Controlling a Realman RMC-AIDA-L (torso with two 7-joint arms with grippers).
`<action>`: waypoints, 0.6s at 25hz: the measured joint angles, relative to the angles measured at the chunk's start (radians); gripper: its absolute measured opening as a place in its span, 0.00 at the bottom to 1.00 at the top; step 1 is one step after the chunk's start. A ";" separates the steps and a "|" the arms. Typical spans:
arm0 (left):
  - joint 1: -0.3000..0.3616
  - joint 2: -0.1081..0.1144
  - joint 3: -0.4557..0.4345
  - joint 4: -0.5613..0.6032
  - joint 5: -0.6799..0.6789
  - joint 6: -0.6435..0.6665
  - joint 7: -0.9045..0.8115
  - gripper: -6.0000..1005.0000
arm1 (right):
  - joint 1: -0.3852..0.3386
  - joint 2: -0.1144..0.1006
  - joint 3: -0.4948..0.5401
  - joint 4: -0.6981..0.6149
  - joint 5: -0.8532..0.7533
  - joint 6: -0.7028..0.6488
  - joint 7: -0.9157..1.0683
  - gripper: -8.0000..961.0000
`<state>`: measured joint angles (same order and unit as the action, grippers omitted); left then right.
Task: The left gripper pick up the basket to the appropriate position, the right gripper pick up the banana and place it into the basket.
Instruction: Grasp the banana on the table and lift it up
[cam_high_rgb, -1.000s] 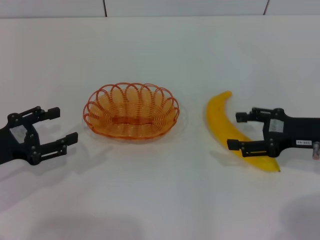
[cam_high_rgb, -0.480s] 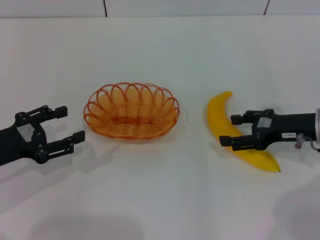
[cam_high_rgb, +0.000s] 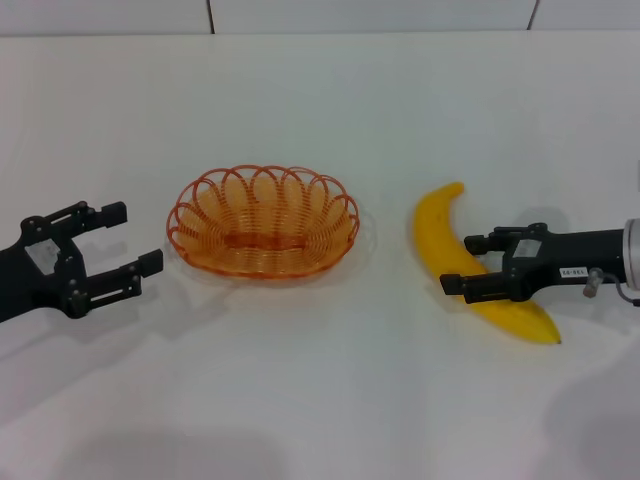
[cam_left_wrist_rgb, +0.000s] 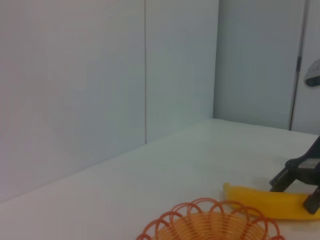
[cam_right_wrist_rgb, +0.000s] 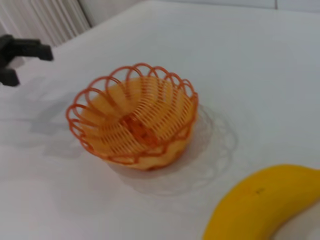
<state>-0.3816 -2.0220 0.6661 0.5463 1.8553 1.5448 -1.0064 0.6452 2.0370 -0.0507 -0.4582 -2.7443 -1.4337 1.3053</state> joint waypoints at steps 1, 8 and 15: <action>0.000 0.000 0.000 0.000 0.000 0.001 -0.001 0.79 | 0.001 0.000 -0.005 0.006 0.001 0.009 0.004 0.85; 0.000 0.001 0.000 -0.003 0.001 0.003 -0.010 0.79 | 0.002 -0.003 0.004 0.007 0.008 -0.007 0.050 0.76; -0.001 0.003 0.000 -0.003 0.002 0.024 -0.011 0.79 | 0.002 -0.003 0.014 -0.021 0.056 -0.026 0.075 0.59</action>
<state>-0.3821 -2.0193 0.6657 0.5429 1.8575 1.5688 -1.0171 0.6473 2.0338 -0.0371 -0.4791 -2.6883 -1.4593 1.3798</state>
